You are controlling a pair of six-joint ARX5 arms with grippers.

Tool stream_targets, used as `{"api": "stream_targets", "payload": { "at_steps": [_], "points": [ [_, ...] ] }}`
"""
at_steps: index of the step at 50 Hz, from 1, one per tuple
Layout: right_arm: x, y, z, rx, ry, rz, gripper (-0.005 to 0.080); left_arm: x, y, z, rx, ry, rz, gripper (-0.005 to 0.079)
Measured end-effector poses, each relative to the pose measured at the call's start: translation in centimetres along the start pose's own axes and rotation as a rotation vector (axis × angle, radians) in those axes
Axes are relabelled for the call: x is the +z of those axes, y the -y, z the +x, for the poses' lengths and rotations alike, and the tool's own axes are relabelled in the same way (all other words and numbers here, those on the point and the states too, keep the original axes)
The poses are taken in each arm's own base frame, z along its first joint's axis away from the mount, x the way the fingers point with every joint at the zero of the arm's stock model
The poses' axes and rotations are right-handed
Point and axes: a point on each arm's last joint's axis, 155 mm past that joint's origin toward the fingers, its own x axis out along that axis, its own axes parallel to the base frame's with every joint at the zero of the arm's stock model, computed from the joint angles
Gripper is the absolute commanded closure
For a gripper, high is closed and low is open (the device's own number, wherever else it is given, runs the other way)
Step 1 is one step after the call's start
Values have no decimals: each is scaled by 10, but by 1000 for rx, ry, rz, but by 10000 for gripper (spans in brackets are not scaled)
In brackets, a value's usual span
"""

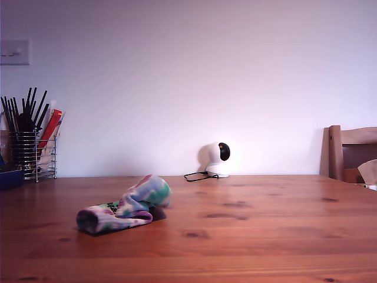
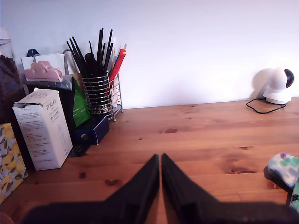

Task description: Fold the socks in front of you. After folding them, place them to the left side.

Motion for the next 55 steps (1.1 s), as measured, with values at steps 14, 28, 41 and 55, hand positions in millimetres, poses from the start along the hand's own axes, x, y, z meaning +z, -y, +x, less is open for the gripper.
{"api": "stream_targets", "payload": {
  "at_steps": [14, 28, 41, 55],
  "points": [
    [-59, -1, -2, 4, -241, 62, 764, -51, 29, -6, -162, -211, -68, 764],
    [-41, -6, 1, 34, -169, 105, 764, -49, 30, -6, -167, -200, -95, 764],
    [-5, -29, 0, 156, -75, 270, 764, -10, 42, -4, -237, -65, -230, 764],
    [49, -52, -17, 290, -47, 316, 764, 6, 75, -21, -417, -125, -335, 764]
  ]
}}
